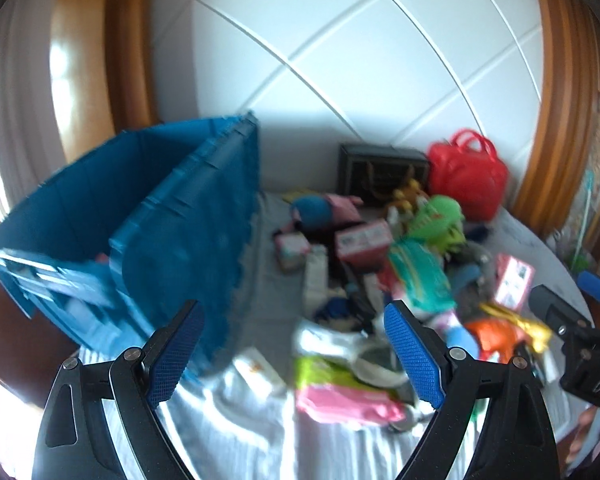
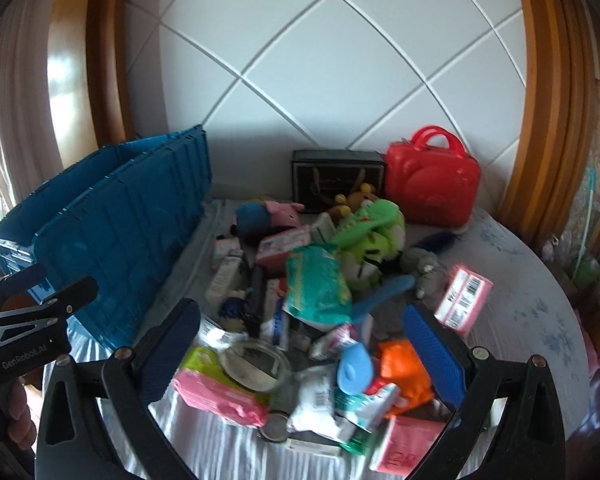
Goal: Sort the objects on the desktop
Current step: 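Withdraw both open tools from the crate back over the table, then close the right gripper on the white paper roll while the left reaches the black wrapped cylinder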
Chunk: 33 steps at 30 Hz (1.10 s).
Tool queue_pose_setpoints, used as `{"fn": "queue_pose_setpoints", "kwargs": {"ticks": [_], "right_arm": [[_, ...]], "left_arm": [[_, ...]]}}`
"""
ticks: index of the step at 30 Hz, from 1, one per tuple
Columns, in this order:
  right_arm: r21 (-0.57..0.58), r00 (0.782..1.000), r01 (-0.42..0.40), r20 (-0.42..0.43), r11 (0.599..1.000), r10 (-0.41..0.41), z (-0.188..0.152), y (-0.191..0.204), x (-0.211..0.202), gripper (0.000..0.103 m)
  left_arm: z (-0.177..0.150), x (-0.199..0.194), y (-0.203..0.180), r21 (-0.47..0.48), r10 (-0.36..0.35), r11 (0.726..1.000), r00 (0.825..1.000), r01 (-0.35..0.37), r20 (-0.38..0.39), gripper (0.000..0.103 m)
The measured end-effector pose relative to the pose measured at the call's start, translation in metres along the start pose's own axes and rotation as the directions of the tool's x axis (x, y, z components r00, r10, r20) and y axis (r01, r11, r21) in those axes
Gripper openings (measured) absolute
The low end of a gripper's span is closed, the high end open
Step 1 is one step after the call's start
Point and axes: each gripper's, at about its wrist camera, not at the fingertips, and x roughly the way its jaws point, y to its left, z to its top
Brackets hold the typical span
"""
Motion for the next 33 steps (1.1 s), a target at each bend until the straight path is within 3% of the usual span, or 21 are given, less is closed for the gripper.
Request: {"fn": "queue_pose_setpoints", "kwargs": {"ticks": [5,11,22,29,33], "right_arm": [[0.07,0.99,0.09,-0.112,0.993,-0.082,-0.041,-0.083,0.007,0.103],[0.161,0.964,0.181,-0.226,0.97,-0.143,-0.088,-0.147,0.019,0.103],[0.202,0.914,0.317,-0.327,0.927,-0.242,-0.118,-0.179,0.029,0.103],[0.209,0.902,0.341,-0.347,0.917,-0.256,-0.125,-0.203,0.034,0.103],[0.185,0.899,0.324,-0.365,0.928,-0.241,-0.13,-0.223,0.047,0.103]], "left_arm": [[-0.04,0.024,-0.056,0.056,-0.018,0.998,0.994,0.024,-0.104,0.092],[-0.074,0.056,-0.075,0.088,-0.003,0.996,0.979,0.021,-0.203,0.092],[-0.088,0.098,-0.124,0.171,-0.126,0.971,0.964,0.169,-0.235,0.092],[-0.099,0.115,-0.179,0.229,-0.175,0.943,0.943,0.243,-0.282,0.092],[-0.107,0.121,-0.21,0.217,-0.17,0.946,0.937,0.242,-0.304,0.092]]}}
